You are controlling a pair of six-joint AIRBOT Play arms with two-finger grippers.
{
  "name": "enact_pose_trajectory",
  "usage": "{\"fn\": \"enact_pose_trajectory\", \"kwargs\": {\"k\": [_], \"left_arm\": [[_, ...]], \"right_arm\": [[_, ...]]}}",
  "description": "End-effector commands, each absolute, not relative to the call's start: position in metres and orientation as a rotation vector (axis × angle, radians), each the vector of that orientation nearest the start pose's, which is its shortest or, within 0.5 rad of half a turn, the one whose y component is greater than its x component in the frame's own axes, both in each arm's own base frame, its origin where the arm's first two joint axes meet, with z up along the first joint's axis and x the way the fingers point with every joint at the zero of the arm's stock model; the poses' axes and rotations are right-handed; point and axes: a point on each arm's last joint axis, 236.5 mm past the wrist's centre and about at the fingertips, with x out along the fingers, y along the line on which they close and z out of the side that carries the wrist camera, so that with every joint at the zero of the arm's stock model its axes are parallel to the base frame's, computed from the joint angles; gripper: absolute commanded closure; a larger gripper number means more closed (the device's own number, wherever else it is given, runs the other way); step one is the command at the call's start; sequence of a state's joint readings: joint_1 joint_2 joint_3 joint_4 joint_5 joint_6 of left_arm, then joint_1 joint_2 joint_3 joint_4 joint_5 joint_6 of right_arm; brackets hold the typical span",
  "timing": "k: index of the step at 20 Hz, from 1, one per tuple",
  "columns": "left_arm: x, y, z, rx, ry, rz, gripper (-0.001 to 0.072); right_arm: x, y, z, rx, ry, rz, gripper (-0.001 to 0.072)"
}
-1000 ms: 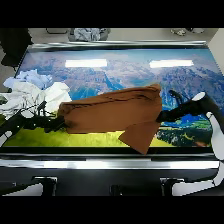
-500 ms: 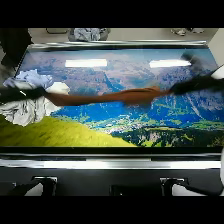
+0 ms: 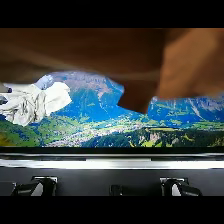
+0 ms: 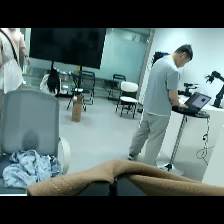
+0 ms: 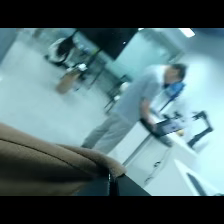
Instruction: Fold the shirts.
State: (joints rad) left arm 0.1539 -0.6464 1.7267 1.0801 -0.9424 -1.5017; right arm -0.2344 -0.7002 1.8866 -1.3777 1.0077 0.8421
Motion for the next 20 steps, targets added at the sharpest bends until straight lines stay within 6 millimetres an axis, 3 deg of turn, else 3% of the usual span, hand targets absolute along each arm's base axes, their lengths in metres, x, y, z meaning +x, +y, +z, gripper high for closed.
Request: {"fn": "enact_pose_trajectory", "kwargs": {"k": [1, 3, 5, 6, 8, 11, 13, 15, 17, 18, 20], "left_arm": [[0.204, -0.061, 0.538, -0.18, -0.184, -0.266, 0.0677], [0.227, -0.061, 0.514, -0.185, -0.082, -0.269, 0.0677], [0.264, -0.059, 0.47, -0.202, 0.083, -0.271, 0.0677], [0.288, -0.057, 0.438, -0.218, 0.19, -0.27, 0.0677], [0.334, -0.052, 0.362, -0.258, 0.418, -0.265, 0.0677], [0.393, -0.049, 0.214, -0.322, 0.761, -0.254, 0.0677], [0.419, -0.051, 0.121, -0.363, 0.944, -0.24, 0.0676], [0.443, -0.059, 0.045, -0.407, 1.082, -0.227, 0.0675], [0.469, -0.074, -0.005, -0.487, 1.131, -0.228, 0.0675], [0.485, -0.08, -0.02, -0.536, 1.128, -0.226, 0.0675], [0.515, -0.083, -0.033, -0.603, 1.097, -0.217, 0.0674]], "right_arm": [[0.17, -0.02, 0.568, -0.633, -0.209, -0.221, 0.0672], [0.188, -0.023, 0.546, -0.623, -0.114, -0.19, 0.0672], [0.225, -0.031, 0.504, -0.606, 0.067, -0.13, 0.0672], [0.247, -0.037, 0.474, -0.592, 0.188, -0.091, 0.0672], [0.296, -0.048, 0.391, -0.544, 0.507, 0.019, 0.0672], [0.369, -0.063, 0.256, -0.445, 0.916, 0.176, 0.0673], [0.42, -0.07, 0.172, -0.36, 1.066, 0.237, 0.0673], [0.46, -0.065, 0.102, -0.22, 1.148, 0.269, 0.0673], [0.493, -0.052, 0.046, -0.082, 1.167, 0.301, 0.0673], [0.51, -0.047, 0.026, -0.029, 1.148, 0.31, 0.0672], [0.539, -0.043, 0.006, 0.041, 1.082, 0.294, 0.0672]]}}
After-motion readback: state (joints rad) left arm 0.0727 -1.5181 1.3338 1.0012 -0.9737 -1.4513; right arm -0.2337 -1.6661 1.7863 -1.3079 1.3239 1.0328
